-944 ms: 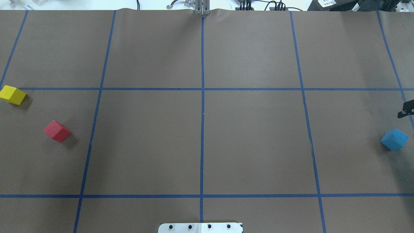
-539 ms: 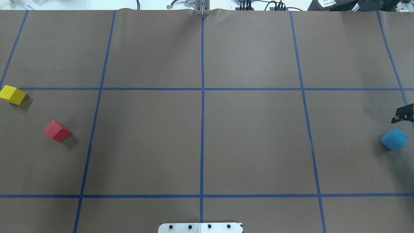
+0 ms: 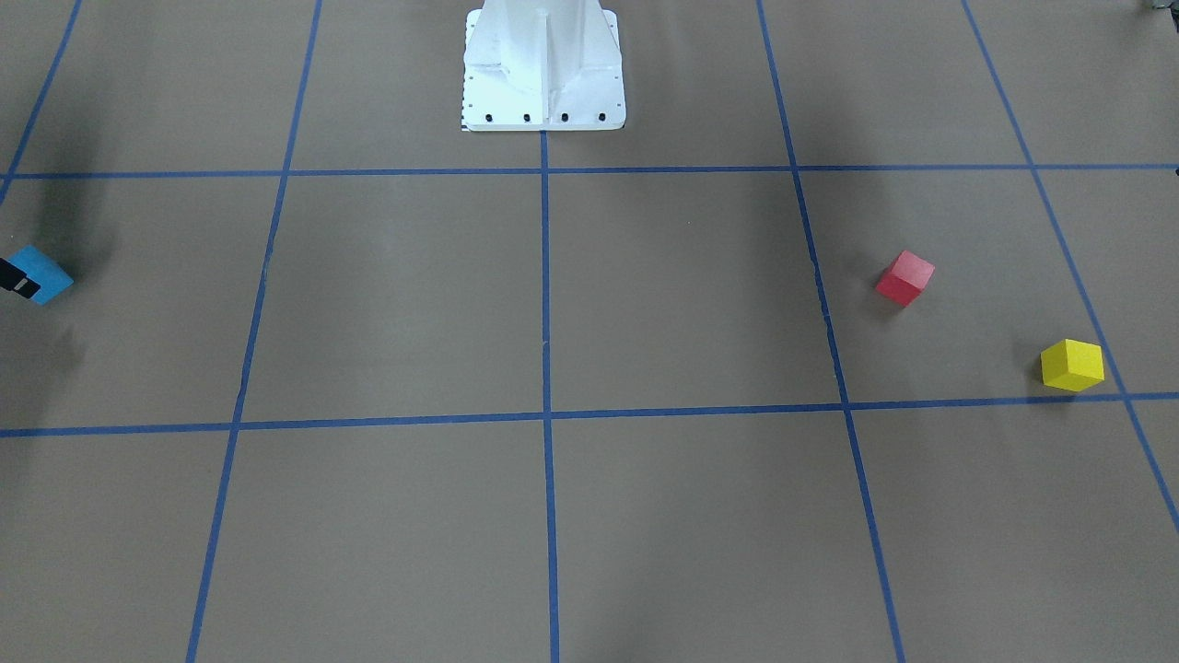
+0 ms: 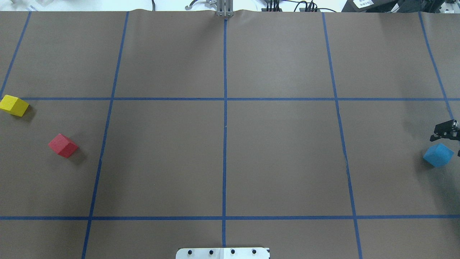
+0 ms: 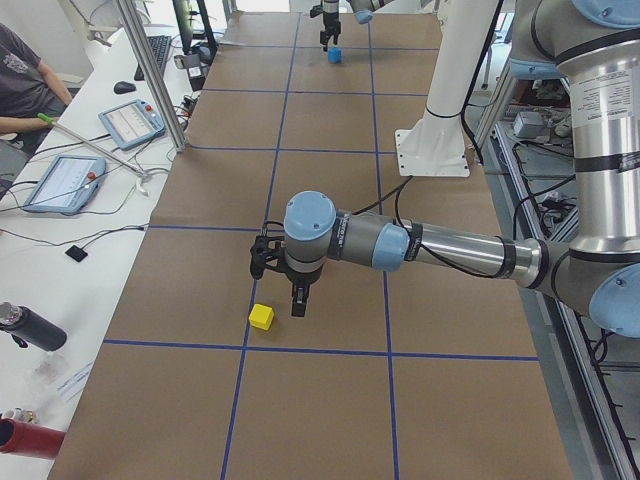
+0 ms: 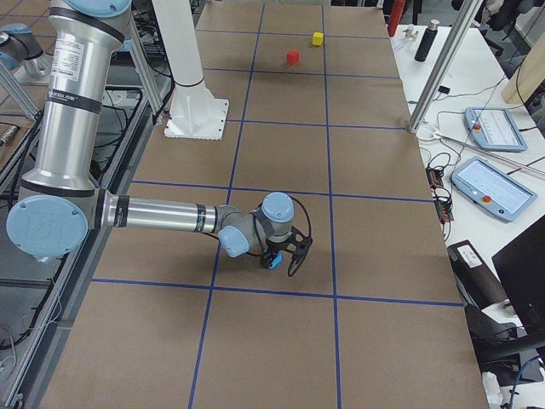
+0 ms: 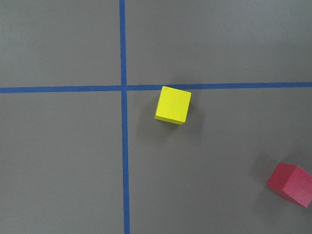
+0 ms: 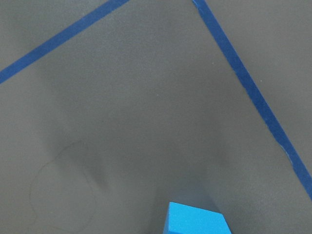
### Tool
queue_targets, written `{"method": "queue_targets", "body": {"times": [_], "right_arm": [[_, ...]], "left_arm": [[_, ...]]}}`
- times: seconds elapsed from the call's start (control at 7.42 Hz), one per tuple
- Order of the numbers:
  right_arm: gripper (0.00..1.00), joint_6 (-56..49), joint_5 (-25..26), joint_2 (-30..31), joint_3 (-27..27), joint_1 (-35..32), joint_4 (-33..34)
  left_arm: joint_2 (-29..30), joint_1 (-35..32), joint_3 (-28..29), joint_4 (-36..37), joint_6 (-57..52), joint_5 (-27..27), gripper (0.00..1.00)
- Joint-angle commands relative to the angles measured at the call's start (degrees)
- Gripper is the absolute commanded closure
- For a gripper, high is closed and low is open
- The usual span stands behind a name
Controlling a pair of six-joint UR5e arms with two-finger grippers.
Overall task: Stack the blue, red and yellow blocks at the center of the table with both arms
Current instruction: 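Lower the right gripper onto the blue cube and close on it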
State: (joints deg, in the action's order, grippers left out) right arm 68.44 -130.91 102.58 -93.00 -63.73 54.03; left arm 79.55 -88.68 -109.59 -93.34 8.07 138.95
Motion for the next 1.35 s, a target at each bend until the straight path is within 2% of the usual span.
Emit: {"method": "queue_targets", "body": {"times": [0.0,0.81,0.94,1.08,1.21], "right_arm": [[0.02,0.20,0.04,0.07,0.10,0.62,-0.07],[0.04,0.64,-0.05,0.07,1.33,3.26,-0.42],[0.22,0.64,0.04,0.33,1.41,3.26,-1.47],[0.66,0.73,0.04,0.51,1.76,3.26,-2.17],[1.00,0.73,-0.05,0.51,1.85,3.26,-2.27]], "left_arm": [[-0.18,0.00,-0.01,0.00,-0.07,0.01,0.00],[-0.18,0.00,-0.10,0.00,0.02,0.01,0.00],[-0.27,0.00,-0.18,0.00,-0.07,0.09,0.00],[-0.18,0.00,-0.18,0.00,-0.07,0.10,0.00],[-0.27,0.00,-0.18,0.00,-0.07,0.10,0.00]]}}
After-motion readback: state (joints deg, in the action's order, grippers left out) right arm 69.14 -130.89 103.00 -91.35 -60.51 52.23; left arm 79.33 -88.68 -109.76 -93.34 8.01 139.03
